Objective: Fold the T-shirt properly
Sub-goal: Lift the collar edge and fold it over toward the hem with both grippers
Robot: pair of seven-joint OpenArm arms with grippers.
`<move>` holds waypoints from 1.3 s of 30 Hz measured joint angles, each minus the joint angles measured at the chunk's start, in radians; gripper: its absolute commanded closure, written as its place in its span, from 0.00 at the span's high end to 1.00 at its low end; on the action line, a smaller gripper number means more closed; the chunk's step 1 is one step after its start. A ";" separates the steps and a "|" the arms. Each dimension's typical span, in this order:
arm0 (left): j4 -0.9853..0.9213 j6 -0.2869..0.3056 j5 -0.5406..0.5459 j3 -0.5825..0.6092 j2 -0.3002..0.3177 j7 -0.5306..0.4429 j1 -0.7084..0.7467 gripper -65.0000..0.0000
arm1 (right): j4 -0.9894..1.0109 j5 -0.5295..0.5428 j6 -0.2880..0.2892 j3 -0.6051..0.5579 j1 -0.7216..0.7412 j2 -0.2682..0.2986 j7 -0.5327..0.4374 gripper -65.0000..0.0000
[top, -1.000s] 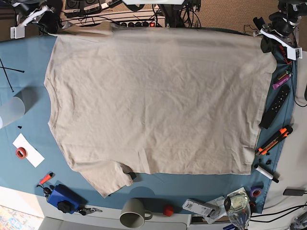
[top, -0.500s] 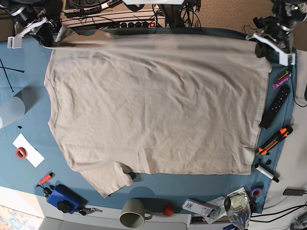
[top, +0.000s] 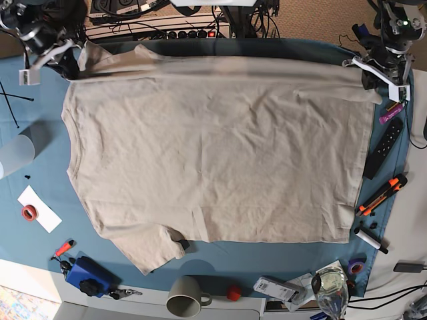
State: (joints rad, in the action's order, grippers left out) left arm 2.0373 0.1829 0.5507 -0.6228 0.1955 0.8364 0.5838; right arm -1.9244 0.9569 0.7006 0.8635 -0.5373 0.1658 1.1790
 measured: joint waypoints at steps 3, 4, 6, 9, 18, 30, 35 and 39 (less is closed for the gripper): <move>0.000 0.000 0.003 0.000 0.019 -0.056 -0.009 0.00 | 0.000 -0.077 0.000 -0.050 0.035 0.001 -0.039 0.00; 0.000 0.000 0.006 0.000 0.027 -0.060 -0.015 0.00 | 0.000 -0.100 -0.004 -0.064 0.048 0.000 -0.044 0.00; 0.000 0.001 0.008 0.000 0.043 -0.061 -0.031 0.00 | 0.000 -0.130 -0.019 -0.087 0.071 0.000 -0.059 0.00; -0.009 0.005 0.011 0.000 0.049 -0.065 -0.068 0.00 | 0.000 -0.190 -0.036 -0.102 0.105 0.000 -0.085 0.00; -0.031 0.005 0.010 0.087 0.048 -0.027 -0.082 0.00 | 0.002 -0.385 -0.129 -0.118 0.172 0.001 -0.160 0.00; -0.031 -0.037 -0.051 0.087 0.063 -0.078 -0.129 0.00 | 0.021 -0.405 -0.124 -0.121 0.259 0.025 -0.164 0.00; -0.032 -0.034 -0.049 0.087 0.073 -0.083 -0.155 0.00 | 0.134 -0.404 -0.120 -0.121 0.317 0.024 -0.166 0.00; -0.056 -0.033 -0.046 0.087 0.074 -0.084 -0.192 0.00 | 0.224 -0.406 -0.122 -0.121 0.377 0.023 -0.165 0.00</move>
State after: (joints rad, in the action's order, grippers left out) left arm 1.9816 0.1501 0.5049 -0.5358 0.2691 0.7525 0.3923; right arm -1.7000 0.5507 0.5785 0.7429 -0.1600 0.1883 1.0138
